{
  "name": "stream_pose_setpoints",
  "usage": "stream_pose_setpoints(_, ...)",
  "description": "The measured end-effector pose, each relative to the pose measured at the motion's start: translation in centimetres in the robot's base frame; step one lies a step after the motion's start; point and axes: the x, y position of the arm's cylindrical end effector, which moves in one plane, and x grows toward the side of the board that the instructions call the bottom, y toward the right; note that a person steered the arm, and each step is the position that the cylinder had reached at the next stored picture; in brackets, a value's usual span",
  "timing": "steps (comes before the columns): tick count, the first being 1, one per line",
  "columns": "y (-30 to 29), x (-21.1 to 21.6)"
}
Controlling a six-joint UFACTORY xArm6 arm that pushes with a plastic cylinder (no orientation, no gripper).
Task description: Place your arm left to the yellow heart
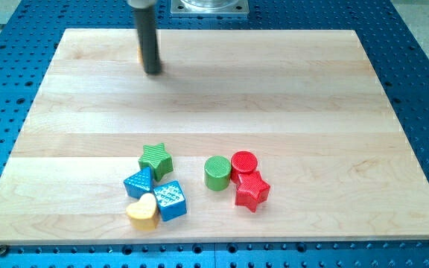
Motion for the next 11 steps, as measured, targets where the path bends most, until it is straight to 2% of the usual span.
stream_pose_setpoints(1, 4.5, 1.4)
stream_pose_setpoints(2, 4.5, -2.6)
stream_pose_setpoints(3, -1.0, -3.4)
stream_pose_setpoints(4, -4.1, -2.6)
stream_pose_setpoints(5, -0.4, 5.7)
stream_pose_setpoints(6, -10.0, 15.9)
stream_pose_setpoints(7, -7.2, 30.4)
stream_pose_setpoints(8, -4.7, 33.2)
stream_pose_setpoints(9, -4.1, 33.2)
stream_pose_setpoints(11, 4.6, 32.6)
